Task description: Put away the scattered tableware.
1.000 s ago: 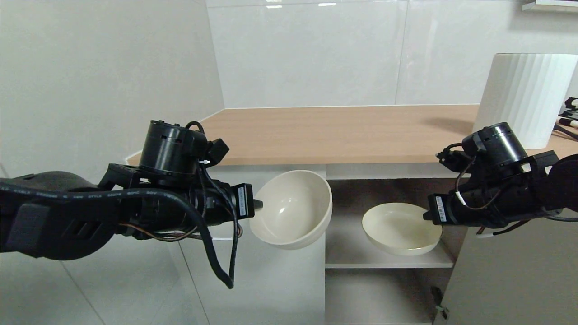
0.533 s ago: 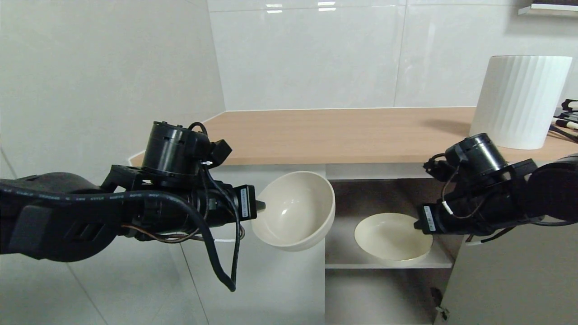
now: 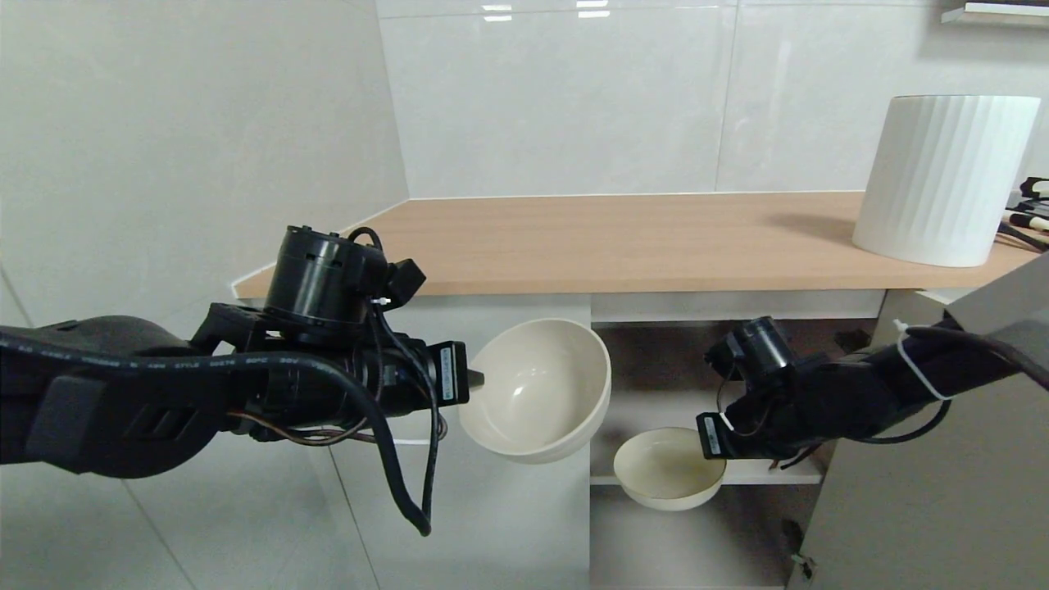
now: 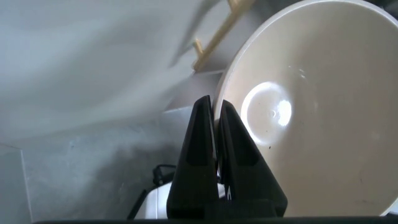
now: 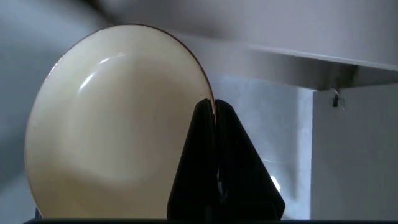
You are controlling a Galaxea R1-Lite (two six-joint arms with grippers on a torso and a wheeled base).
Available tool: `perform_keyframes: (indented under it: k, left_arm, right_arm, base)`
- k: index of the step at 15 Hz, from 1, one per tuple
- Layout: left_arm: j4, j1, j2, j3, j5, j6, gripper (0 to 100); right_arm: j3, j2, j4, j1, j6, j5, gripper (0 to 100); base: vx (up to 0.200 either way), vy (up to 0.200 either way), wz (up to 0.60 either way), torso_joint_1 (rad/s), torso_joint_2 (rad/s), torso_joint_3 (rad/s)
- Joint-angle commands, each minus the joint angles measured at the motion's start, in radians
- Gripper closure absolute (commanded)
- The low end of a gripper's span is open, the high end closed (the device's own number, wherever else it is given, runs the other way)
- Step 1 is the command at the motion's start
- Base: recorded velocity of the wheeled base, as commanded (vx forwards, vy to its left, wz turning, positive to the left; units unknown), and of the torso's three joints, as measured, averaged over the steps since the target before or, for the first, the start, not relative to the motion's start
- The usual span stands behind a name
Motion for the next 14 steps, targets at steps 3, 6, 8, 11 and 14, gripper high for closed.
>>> perform_keyframes:
  k: [3,6,8,11,14]
  left_arm:
    - [0.000,-0.007,0.001,0.001,0.002,-0.001,100]
    - [0.000,-0.008,0.002,0.003,0.002,-0.001,100]
    - [0.000,-0.017,0.002,0.006,0.002,-0.001,100]
    - [-0.002,-0.019,0.007,0.009,0.003,0.001,100]
    - [-0.003,-0.019,0.007,0.011,0.003,0.001,100]
  right_arm:
    - [-0.100,0.210,-0.011,-0.053,0.026,-0.075,100]
    - [-0.173,0.305,-0.043,-0.082,0.047,-0.126,100]
    - [-0.228,0.357,-0.044,-0.102,0.060,-0.222,100]
    - [-0.277,0.412,-0.046,-0.116,0.058,-0.256,100]
    - [-0.324,0.454,-0.054,-0.130,0.060,-0.323,100]
  base:
    - [0.000,0.000,0.00,0.000,0.00,0.000]
    - [0.000,0.000,0.00,0.000,0.00,0.000]
    - [0.000,0.000,0.00,0.000,0.00,0.000]
    - [0.000,0.000,0.00,0.000,0.00,0.000]
    - [0.000,0.000,0.00,0.000,0.00,0.000]
